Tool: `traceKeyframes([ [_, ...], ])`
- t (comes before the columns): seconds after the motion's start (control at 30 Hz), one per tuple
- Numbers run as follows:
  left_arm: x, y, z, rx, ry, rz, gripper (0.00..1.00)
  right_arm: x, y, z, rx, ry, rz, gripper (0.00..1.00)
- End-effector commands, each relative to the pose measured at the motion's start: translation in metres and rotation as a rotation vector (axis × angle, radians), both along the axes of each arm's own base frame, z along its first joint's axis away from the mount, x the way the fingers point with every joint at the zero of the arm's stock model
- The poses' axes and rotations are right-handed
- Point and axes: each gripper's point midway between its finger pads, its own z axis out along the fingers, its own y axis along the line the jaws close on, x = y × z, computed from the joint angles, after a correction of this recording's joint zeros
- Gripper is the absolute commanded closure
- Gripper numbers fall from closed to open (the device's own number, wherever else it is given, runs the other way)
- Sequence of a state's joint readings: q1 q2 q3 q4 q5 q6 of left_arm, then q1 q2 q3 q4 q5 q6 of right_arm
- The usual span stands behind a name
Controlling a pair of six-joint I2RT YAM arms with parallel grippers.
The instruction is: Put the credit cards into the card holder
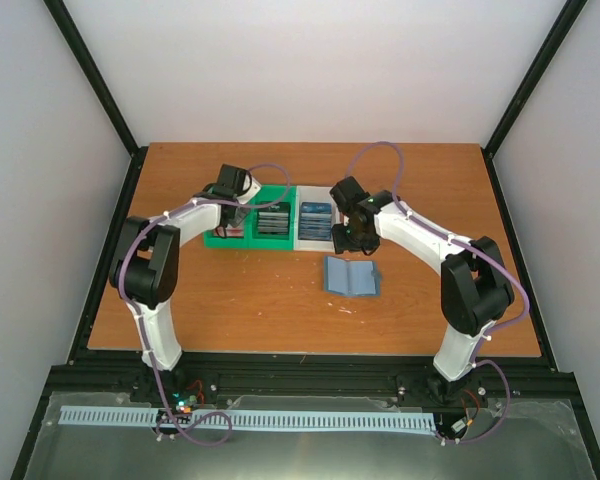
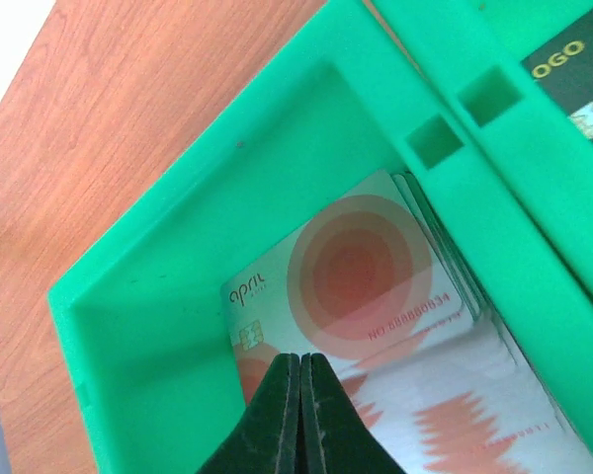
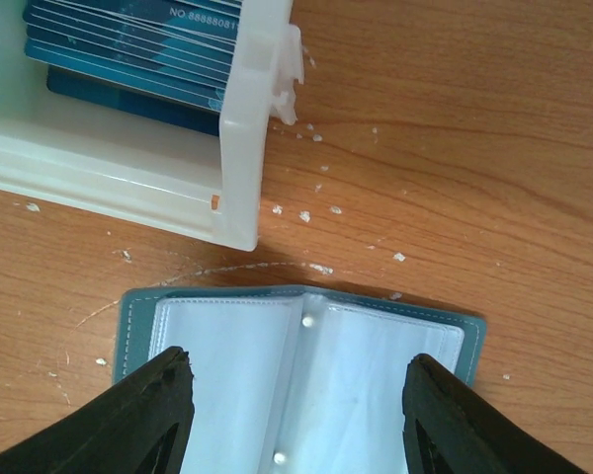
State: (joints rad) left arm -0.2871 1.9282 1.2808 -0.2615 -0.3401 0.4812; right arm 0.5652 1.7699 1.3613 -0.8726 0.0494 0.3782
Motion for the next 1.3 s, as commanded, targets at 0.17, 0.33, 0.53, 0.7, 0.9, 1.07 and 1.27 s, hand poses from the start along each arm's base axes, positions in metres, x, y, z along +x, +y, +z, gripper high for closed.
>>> traceKeyframes([
  [0.17,-0.014,0.001,0.039,-0.061,-0.037,-0.007,0.99,0.008,0.003,0.012,0.017,-0.030,-0.008,0.42],
  [0.33,-0.012,0.002,0.028,-0.070,-0.016,0.025,0.83,0.006,0.005,0.013,0.030,-0.027,-0.005,0.41],
  [0.53,0.001,0.016,0.045,-0.194,-0.068,0.165,0.54,0.012,0.013,0.020,0.063,-0.045,-0.001,0.41],
  [0.7,0.006,0.041,0.069,-0.322,-0.114,0.292,0.36,0.017,0.017,0.021,0.081,-0.049,-0.009,0.41],
  [0.9,0.007,0.062,0.053,-0.437,-0.040,0.435,0.35,0.019,0.021,0.017,0.091,-0.045,-0.014,0.41],
  [1.07,0.004,0.061,0.033,-0.535,0.044,0.483,0.46,0.022,0.022,0.018,0.096,-0.055,-0.024,0.41],
  [1.27,0.002,0.064,0.021,-0.574,0.071,0.529,0.62,0.024,0.022,0.018,0.099,-0.058,-0.031,0.41],
])
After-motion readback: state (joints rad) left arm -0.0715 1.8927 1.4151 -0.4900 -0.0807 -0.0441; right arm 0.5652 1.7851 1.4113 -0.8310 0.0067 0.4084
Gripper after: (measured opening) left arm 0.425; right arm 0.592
